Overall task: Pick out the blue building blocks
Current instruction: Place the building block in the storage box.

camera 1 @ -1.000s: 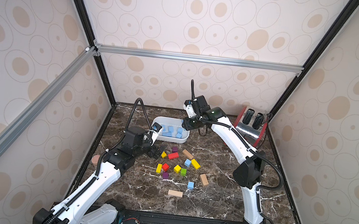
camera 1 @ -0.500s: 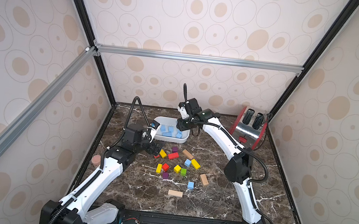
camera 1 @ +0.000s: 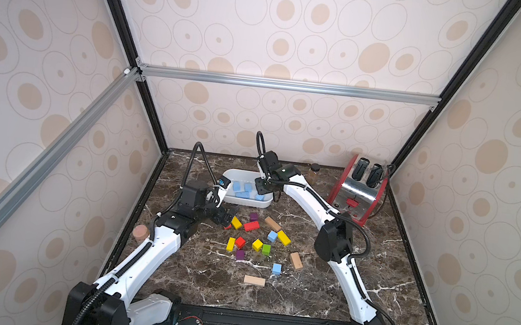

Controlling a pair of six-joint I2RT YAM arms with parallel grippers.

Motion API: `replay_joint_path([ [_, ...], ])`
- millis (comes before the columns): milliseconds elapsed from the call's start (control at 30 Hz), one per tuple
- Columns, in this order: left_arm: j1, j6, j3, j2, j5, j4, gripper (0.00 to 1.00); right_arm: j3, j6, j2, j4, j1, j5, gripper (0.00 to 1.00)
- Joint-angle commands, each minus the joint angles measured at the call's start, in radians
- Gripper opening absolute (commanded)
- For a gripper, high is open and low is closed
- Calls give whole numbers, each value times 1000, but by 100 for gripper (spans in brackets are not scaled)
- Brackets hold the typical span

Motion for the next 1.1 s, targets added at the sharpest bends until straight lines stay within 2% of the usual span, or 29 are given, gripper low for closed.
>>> replay_joint_path([
  [0,9,-3,-6,3,13,28,99,31,18,42,-23,17,86,0],
  [200,20,-1,-30,-9,10,31,99,98,32,110,-39,17,122,0],
  [567,34,12,-38,-8,17,22,99,117,84,170,-17,17,136,0],
  [867,40,19,-37,-18,10,2,99,123,99,190,31,15,60,0],
  [1067,41,16,-36,-18,8,0,99,118,152,205,49,2,-60,0],
])
